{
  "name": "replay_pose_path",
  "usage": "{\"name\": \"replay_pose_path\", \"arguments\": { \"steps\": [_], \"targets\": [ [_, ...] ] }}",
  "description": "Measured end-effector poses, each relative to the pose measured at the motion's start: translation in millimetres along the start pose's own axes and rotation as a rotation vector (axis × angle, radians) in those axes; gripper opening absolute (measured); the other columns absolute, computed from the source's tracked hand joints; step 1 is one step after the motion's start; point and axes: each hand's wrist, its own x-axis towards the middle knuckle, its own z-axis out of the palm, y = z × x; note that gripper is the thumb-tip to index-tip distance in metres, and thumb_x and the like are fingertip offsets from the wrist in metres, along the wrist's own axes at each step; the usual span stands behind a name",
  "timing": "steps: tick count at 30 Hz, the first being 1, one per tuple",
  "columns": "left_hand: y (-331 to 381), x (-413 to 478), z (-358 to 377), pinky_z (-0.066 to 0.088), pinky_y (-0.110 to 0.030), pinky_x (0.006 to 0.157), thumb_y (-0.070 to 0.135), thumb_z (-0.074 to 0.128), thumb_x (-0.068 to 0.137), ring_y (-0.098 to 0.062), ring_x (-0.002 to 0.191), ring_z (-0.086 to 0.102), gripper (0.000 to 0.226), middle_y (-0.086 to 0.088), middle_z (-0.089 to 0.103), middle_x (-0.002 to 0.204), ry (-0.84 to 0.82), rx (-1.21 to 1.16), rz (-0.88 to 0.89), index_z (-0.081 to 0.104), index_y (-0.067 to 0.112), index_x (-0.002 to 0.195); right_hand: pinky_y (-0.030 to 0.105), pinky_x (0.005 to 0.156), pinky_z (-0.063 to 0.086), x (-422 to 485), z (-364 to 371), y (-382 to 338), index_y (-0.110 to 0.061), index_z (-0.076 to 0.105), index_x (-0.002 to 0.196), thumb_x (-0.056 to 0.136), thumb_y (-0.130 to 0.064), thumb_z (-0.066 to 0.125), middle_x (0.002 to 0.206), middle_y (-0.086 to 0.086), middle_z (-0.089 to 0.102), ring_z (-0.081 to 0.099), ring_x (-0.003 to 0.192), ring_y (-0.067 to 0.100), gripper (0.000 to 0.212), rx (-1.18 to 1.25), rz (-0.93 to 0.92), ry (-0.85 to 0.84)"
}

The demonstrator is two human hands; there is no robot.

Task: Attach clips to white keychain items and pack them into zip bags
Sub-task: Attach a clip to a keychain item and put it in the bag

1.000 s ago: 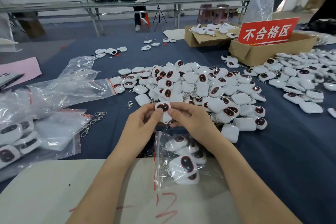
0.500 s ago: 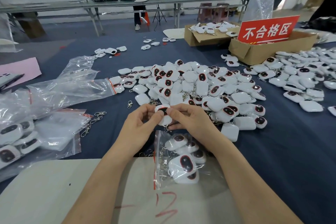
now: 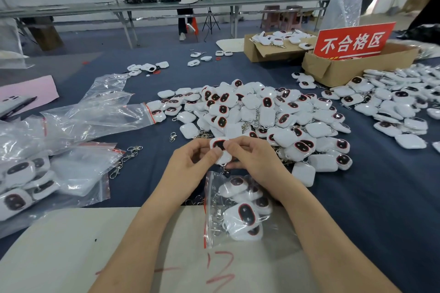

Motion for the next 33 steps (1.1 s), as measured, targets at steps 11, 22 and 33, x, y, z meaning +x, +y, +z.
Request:
{"name": "replay_pose_path", "arguments": {
  "steps": [11, 22, 33],
  "targets": [
    [-7, 1, 0, 0.057, -0.029, 0.084, 0.024, 0.07, 0.096, -0.013, 0.09, 0.071, 0.026, 0.007, 0.075, 0.095, -0.017, 0.158, 0.081, 0.066, 0.049, 0.104, 0.026, 0.073, 0.062, -2, -1, -1, -0.009, 0.071, 0.095, 0.096, -0.014, 0.065, 0.092, 0.024, 0.072, 0.071, 0.077, 0.024, 0.007, -0.013, -0.006, -0.031],
    [-7, 2, 7, 0.044, -0.007, 0.084, 0.019, 0.052, 0.105, 0.007, 0.1, 0.063, 0.042, 0.023, 0.068, 0.109, 0.06, 0.258, 0.082, 0.052, 0.042, 0.139, 0.027, 0.076, 0.061, -1, 0, -1, -0.01, 0.066, 0.107, 0.094, -0.006, 0.064, 0.106, 0.018, 0.069, 0.072, 0.084, 0.024, 0.013, 0.041, -0.05, -0.064],
    [-3, -8, 12, 0.052, -0.014, 0.084, 0.024, 0.061, 0.1, -0.002, 0.1, 0.069, 0.051, 0.019, 0.07, 0.114, -0.032, 0.294, 0.136, 0.046, 0.046, 0.143, 0.027, 0.067, 0.06, 0, 5, 1, -0.02, 0.064, 0.104, 0.089, -0.01, 0.073, 0.093, 0.015, 0.073, 0.07, 0.076, 0.02, 0.02, -0.063, -0.152, 0.037]
  ]
}}
